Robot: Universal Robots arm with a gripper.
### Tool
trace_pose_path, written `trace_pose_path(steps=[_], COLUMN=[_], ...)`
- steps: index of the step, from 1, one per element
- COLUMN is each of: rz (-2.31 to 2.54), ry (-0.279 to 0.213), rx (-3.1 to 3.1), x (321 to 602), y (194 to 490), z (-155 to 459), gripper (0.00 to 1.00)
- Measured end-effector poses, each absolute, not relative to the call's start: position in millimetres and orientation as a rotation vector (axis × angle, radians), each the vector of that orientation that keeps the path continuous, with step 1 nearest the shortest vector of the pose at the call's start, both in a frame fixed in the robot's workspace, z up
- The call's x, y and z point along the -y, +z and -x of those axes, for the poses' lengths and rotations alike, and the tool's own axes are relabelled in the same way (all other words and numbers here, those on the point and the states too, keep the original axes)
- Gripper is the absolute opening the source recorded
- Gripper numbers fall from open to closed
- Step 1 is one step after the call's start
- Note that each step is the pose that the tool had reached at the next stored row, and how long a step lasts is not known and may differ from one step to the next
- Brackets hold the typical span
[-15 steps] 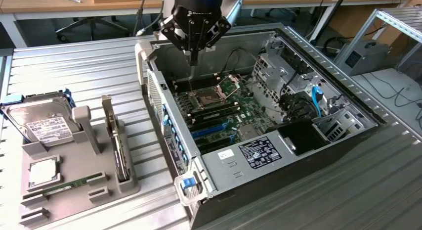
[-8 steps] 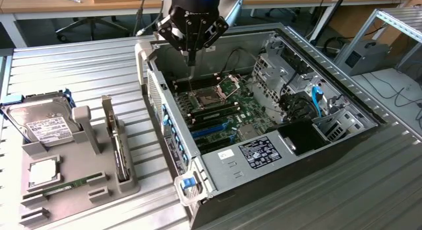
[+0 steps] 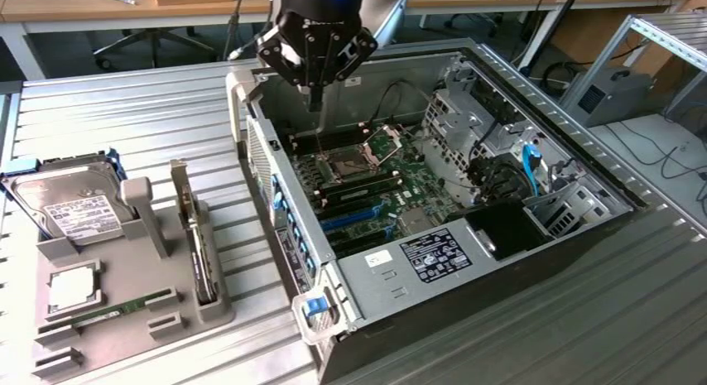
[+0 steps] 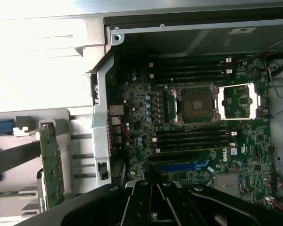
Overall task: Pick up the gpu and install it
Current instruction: 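Reach for the gpu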
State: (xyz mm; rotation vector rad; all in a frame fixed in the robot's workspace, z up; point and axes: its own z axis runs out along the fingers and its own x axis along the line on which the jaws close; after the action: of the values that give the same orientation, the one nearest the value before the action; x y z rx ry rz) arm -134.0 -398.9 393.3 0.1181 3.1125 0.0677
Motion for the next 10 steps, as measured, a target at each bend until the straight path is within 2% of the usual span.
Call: trace_pose_path(steps=[10], rz=[-0.118], ry=[0.068], rx=[-3.113], x=[398.9], y=[393.2], z=[144.8], gripper=[0.11])
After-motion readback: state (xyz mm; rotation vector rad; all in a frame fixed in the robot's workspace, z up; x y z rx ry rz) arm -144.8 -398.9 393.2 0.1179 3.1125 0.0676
